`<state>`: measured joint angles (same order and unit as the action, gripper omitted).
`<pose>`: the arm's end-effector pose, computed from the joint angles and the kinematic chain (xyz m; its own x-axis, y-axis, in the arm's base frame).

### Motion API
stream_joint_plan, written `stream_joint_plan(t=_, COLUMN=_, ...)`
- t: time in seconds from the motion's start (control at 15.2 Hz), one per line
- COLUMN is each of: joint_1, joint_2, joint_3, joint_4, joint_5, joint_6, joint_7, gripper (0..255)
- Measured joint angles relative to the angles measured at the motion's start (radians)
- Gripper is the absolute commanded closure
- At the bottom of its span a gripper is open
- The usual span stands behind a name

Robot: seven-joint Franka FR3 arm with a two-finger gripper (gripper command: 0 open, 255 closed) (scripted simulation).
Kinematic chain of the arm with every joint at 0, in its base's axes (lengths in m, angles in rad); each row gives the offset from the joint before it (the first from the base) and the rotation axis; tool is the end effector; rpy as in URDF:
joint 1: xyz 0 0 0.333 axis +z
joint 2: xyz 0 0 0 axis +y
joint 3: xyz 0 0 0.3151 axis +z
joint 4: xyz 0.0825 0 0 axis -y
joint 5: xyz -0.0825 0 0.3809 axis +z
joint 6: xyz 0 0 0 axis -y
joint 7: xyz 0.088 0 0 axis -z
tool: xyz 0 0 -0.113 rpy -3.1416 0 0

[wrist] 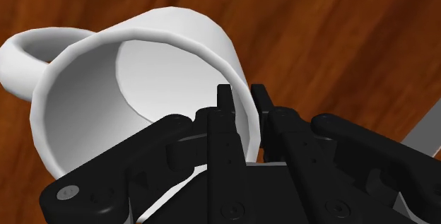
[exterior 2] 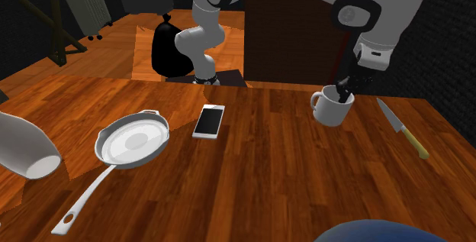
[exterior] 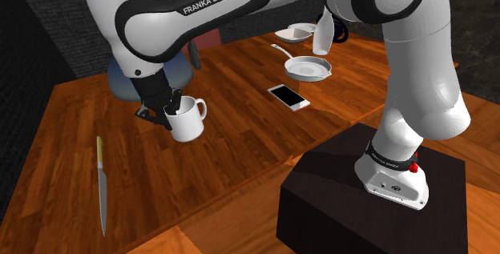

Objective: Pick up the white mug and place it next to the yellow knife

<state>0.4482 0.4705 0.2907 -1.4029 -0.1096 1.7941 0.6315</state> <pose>0.5326 0.4264 0.4321 0.9922 0.1080 -0.0630 0.1091 -0.9939 0.0150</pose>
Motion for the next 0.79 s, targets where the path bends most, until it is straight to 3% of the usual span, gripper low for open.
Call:
stream_joint_plan(t=0.4, joint_1=-0.002, joint_2=0.012, joint_3=-0.003, joint_4=-0.063, joint_5=-0.005, joint_6=0.074, joint_7=0.004, gripper=255)
stream_joint_plan(t=0.79, joint_1=-0.002, joint_2=0.016, joint_3=-0.003, joint_4=-0.067, joint_5=-0.006, joint_6=0.083, joint_7=0.003, gripper=255)
